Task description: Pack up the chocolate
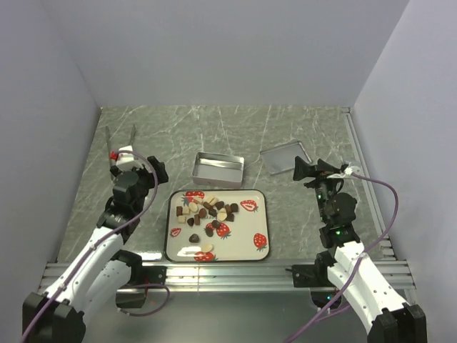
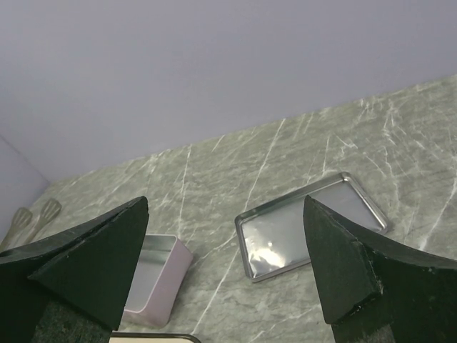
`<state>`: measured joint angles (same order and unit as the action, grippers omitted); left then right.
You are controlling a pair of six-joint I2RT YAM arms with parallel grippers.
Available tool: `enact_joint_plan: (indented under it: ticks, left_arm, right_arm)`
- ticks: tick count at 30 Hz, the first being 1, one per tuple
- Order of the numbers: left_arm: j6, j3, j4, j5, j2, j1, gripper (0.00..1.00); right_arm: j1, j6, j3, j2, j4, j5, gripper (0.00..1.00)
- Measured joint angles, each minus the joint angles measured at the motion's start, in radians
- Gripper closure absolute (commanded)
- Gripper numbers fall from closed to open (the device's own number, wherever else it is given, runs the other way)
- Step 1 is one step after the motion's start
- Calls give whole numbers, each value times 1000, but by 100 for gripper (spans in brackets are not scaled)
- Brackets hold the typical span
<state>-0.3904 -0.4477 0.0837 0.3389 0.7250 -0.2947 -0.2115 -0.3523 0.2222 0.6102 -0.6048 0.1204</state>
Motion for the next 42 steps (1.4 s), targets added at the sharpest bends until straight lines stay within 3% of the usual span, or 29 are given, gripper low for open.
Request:
enact_joint_plan:
  ticks: [7, 14, 21, 27, 42]
  left_arm:
    - [3, -60, 1, 21, 202, 19, 0]
    - [20, -141, -2, -8, 351, 191, 0]
    - [110, -403, 8, -58, 615, 364, 1]
    - [177, -440, 2, -137, 790, 426, 1]
    - [275, -466, 35, -236, 946, 517, 1]
  right_arm:
    - [0, -2, 0, -7, 23, 3, 4]
    - [0, -3, 3, 2, 48, 3, 4]
    - [0, -2, 26, 45, 87, 4, 4]
    - [2, -2, 27, 45, 105, 9, 4]
    - [8, -3, 36, 47, 119, 10, 4]
